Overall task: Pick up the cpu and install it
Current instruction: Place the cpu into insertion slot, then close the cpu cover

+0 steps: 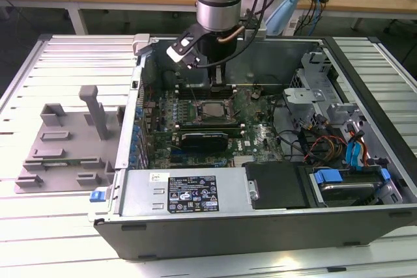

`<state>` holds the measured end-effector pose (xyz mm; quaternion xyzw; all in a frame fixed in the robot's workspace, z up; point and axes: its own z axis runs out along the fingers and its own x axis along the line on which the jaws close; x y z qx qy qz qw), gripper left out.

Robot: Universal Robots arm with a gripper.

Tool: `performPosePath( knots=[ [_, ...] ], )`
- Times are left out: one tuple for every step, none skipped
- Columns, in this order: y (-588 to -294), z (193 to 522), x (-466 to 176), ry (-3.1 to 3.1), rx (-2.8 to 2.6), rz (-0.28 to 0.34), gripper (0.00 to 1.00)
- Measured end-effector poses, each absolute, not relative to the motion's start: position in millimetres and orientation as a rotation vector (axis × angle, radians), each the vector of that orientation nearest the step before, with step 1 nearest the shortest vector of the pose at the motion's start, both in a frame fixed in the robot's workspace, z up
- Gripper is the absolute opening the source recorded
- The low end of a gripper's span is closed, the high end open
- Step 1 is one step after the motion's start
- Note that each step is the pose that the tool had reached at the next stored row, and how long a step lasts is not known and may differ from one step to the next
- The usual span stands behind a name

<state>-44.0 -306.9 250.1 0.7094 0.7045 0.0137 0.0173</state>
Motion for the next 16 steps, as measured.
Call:
performPosePath(
  knots=[
    [-306.9, 250.7, -44.0, 2.189, 2.204, 0.043, 0.11],
    [-306.9, 250.8, -44.0, 2.189, 2.204, 0.043, 0.11],
    [-306.9, 251.0, -44.1, 2.189, 2.204, 0.042, 0.11],
    [-306.9, 251.1, -44.0, 2.189, 2.204, 0.043, 0.11],
    [-306.9, 251.3, -44.0, 2.189, 2.204, 0.042, 0.11],
    [-306.9, 251.4, -44.0, 2.189, 2.204, 0.042, 0.11],
    [-306.9, 251.6, -44.0, 2.189, 2.204, 0.043, 0.11],
    [-306.9, 251.8, -44.0, 2.189, 2.204, 0.043, 0.11],
    [-306.9, 252.0, -44.0, 2.189, 2.204, 0.042, 0.11],
    [-306.9, 252.3, -44.0, 2.189, 2.204, 0.042, 0.11],
    [-306.9, 252.4, -44.0, 2.189, 2.204, 0.043, 0.11],
    [-306.9, 252.5, -44.0, 2.189, 2.204, 0.042, 0.11],
    [-306.9, 252.8, -44.0, 2.189, 2.204, 0.042, 0.11],
    [-306.9, 253.0, -44.1, 2.189, 2.204, 0.042, 0.11],
    [-306.9, 253.3, -44.0, 2.189, 2.204, 0.042, 0.11],
    [-306.9, 253.4, -44.0, 2.189, 2.204, 0.042, 0.11]
  ],
)
